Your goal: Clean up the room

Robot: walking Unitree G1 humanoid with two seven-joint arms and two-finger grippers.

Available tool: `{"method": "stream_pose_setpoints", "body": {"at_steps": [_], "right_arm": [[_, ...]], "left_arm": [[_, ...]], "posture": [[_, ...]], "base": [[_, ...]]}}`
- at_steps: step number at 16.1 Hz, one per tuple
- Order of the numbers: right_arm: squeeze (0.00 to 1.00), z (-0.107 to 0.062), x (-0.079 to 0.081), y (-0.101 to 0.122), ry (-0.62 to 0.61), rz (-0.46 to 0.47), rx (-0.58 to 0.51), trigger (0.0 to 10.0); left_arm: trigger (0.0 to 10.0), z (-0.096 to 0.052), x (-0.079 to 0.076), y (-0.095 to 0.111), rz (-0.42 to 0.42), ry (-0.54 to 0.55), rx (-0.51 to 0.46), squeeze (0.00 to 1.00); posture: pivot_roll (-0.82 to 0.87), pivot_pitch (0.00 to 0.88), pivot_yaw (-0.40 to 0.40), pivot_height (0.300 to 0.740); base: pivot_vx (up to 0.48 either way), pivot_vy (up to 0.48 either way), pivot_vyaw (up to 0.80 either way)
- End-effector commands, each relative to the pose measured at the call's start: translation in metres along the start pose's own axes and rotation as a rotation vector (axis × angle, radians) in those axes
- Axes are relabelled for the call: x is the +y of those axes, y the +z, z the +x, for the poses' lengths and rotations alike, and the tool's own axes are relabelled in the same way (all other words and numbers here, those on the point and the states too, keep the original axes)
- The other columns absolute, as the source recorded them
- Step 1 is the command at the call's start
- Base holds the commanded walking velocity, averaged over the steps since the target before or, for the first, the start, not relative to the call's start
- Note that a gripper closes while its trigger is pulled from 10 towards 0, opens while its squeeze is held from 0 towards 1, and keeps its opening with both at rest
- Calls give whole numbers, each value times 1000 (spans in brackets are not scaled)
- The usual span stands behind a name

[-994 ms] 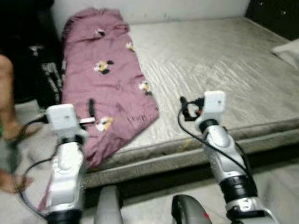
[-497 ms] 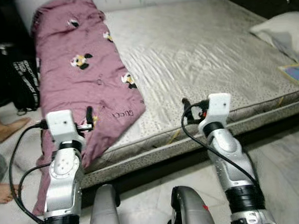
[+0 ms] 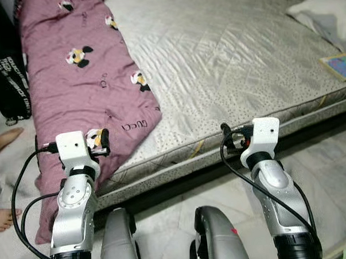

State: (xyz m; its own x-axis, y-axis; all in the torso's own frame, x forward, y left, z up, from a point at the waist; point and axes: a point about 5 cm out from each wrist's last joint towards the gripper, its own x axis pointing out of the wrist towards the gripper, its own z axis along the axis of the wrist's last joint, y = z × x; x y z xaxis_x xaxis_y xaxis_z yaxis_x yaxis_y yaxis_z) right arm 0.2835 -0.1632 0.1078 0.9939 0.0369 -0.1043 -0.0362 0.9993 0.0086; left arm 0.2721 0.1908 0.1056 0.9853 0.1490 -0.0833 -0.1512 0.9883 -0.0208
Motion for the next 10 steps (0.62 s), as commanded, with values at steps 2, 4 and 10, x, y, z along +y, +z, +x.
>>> {"method": "stream_pose_setpoints", "body": {"at_steps": [2,4,10], "right_arm": [[0,-3,0,3,8,-4,3,10000],[0,-4,0,3,8,-4,14,10000],[0,-3,1,1,13,-4,38,10000]], "left_arm": [[10000,-1,2,2,-5,7,-1,0],[10000,-2,-1,3,-11,12,-3,0],[10000,3,1,8,-26,25,-18,0]], "posture": [[-124,184,-18,584],[-129,183,-17,559],[-128,173,-20,559]], "base": [[0,0,0],[0,0,0],[0,0,0]]}}
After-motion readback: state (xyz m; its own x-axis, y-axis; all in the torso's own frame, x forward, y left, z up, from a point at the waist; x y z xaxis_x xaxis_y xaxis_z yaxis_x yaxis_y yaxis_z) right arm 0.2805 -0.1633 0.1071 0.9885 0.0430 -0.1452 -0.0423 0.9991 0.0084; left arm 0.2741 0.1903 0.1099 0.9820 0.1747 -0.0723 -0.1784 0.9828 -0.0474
